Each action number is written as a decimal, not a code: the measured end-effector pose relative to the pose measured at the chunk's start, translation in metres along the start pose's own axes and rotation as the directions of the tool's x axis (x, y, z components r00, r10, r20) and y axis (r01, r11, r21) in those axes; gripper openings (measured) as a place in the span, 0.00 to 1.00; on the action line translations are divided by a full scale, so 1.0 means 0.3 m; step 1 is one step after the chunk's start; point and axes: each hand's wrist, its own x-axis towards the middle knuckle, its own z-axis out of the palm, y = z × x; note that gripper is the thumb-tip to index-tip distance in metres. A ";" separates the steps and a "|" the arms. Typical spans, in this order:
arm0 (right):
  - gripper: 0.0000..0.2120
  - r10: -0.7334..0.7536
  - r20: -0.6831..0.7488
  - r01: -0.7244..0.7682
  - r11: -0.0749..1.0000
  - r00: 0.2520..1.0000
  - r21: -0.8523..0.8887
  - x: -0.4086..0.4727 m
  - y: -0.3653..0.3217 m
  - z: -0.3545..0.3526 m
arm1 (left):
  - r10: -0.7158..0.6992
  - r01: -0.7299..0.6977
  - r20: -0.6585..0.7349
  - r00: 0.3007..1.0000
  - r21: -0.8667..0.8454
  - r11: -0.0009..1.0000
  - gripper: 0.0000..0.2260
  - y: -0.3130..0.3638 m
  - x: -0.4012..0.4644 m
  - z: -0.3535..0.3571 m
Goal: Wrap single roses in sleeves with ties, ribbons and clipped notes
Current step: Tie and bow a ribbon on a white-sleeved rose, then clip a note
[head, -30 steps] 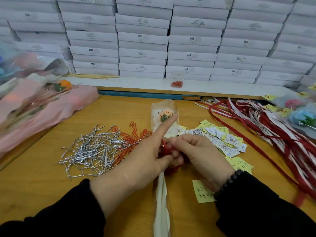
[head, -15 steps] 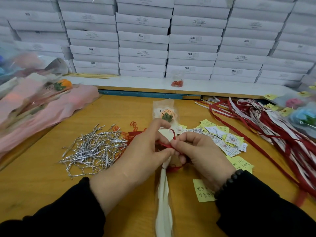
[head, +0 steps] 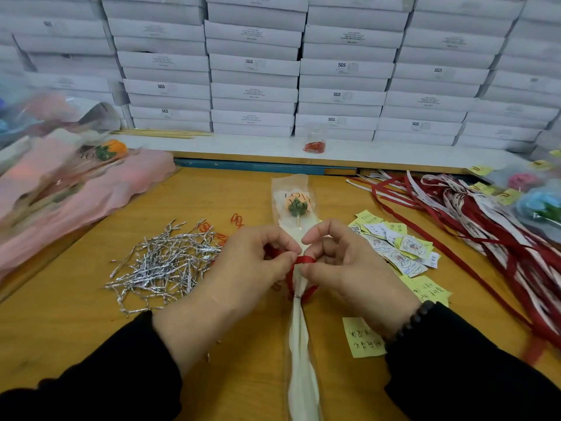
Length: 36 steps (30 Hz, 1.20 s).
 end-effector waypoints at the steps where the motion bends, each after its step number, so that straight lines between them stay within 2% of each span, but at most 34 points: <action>1: 0.16 -0.018 0.011 0.019 0.998 1.000 -0.062 0.000 0.000 0.000 | -0.014 0.014 0.009 1.000 -0.026 1.000 0.08 0.003 0.000 -0.005; 4: 0.19 -0.086 -0.050 0.066 0.945 0.995 -0.320 0.001 0.013 0.010 | -0.050 0.055 0.062 0.997 -0.080 0.995 0.06 0.010 0.002 -0.016; 7: 0.14 -0.219 -0.144 0.104 0.825 0.965 -0.555 -0.001 0.024 0.013 | -0.080 0.090 0.106 0.991 -0.091 0.992 0.06 0.009 0.001 -0.020; 10: 0.13 -0.342 -0.163 0.136 0.701 0.925 -0.700 -0.006 0.026 0.009 | -0.098 0.108 0.131 0.987 -0.069 0.992 0.07 0.005 0.002 -0.020; 12: 0.13 -0.360 -0.127 0.143 0.633 0.924 -0.760 -0.011 0.023 0.012 | -0.098 0.106 0.138 0.986 -0.051 0.993 0.07 0.004 0.002 -0.019; 16: 0.09 -0.342 -0.061 0.150 0.558 0.938 -0.816 -0.022 0.015 0.020 | -0.107 0.116 0.142 0.984 -0.058 0.992 0.09 0.004 0.000 -0.014; 19: 0.09 -0.389 -0.020 0.191 0.496 0.921 -0.847 -0.029 0.002 0.035 | -0.109 0.120 0.156 0.982 -0.066 0.991 0.07 0.000 0.002 -0.008; 21: 0.12 -0.428 -0.032 0.204 0.493 0.903 -0.846 -0.032 -0.004 0.039 | -0.108 0.124 0.141 0.984 -0.111 0.986 0.07 -0.005 0.005 -0.008; 24: 0.12 -0.404 -0.036 0.179 0.482 0.914 -0.857 -0.032 -0.002 0.035 | -0.113 0.130 0.116 0.987 -0.160 0.978 0.09 -0.011 0.008 -0.013; 30: 0.08 -0.461 0.045 0.213 0.319 0.886 -0.924 -0.045 -0.009 0.049 | -0.121 0.144 0.122 0.985 -0.202 0.969 0.10 -0.015 0.010 -0.011; 34: 0.03 -0.440 0.000 0.167 0.343 0.898 -0.924 -0.043 0.008 0.046 | -0.124 0.153 0.139 0.982 -0.227 0.962 0.05 -0.017 0.011 -0.013; 36: 0.05 -0.411 -0.024 0.150 0.386 0.911 -0.910 -0.040 0.017 0.042 | -0.116 0.149 0.154 0.981 -0.220 0.964 0.04 -0.015 0.009 -0.013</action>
